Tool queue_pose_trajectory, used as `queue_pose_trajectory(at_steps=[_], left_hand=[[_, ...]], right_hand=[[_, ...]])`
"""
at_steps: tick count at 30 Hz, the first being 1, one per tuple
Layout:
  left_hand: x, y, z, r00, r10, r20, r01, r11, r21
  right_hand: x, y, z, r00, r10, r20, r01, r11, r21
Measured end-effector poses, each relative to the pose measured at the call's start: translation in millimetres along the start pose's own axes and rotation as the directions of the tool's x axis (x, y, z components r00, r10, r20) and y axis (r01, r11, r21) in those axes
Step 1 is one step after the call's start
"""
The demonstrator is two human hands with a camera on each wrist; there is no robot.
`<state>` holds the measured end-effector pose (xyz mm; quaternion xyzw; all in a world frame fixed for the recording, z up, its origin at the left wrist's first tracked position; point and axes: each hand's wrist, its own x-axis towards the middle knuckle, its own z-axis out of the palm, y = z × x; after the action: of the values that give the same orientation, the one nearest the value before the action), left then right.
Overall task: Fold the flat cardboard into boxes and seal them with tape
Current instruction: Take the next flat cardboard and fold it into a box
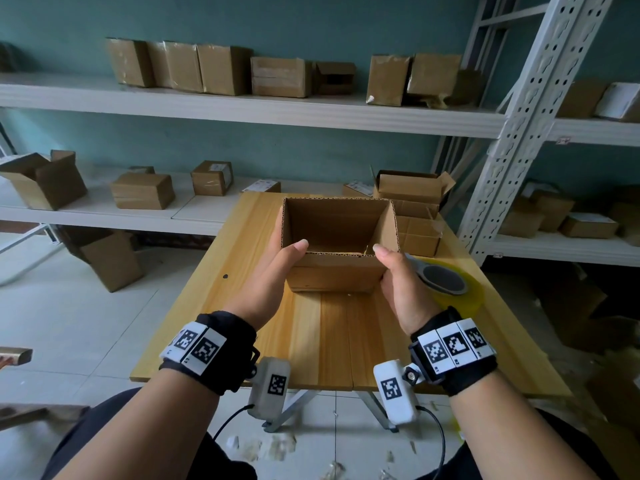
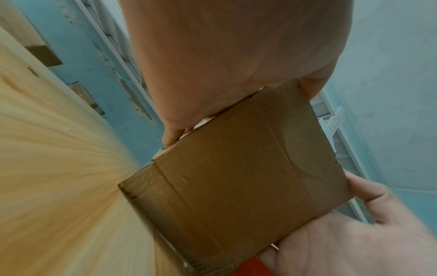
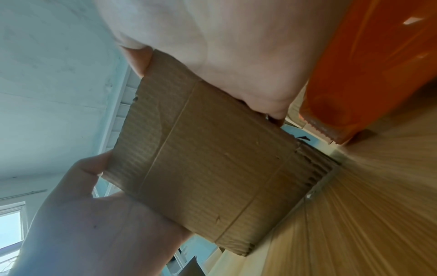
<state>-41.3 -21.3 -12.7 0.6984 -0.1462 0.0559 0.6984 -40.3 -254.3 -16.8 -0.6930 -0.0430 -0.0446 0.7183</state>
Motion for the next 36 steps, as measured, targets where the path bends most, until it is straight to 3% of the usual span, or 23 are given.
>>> queue_pose_trajectory(at_steps=[7,16,20,36], left_hand=[[-2.3,5.6,2.4,0.999,0.013,-0.043,-0.013,1.000,-0.005],[-7.0,7.9,4.8,0.996,0.026,-0.081,-0.027,1.000,-0.004],[-9.8,14.5,9.0,0.985,0.095,-0.146,-0.095,0.995,0.012],[-14.6,20.8,15.6,0.984,0.148,-0.103,-0.146,0.989,0.024]], right_hand=[[-10.5,-14.3,6.2,0.999,-0.008,0.051,0.011,0.999,-0.047],[-19.0,-30.1,15.2,0.985,-0.163,0.058,0.168,0.982,-0.092],[-20.1,-33.0,15.3,0.966,-0.252,0.061,0.257,0.961,-0.103],[-21.5,-32.4,19.6,0.978,-0.204,0.050,0.209,0.970,-0.124]])
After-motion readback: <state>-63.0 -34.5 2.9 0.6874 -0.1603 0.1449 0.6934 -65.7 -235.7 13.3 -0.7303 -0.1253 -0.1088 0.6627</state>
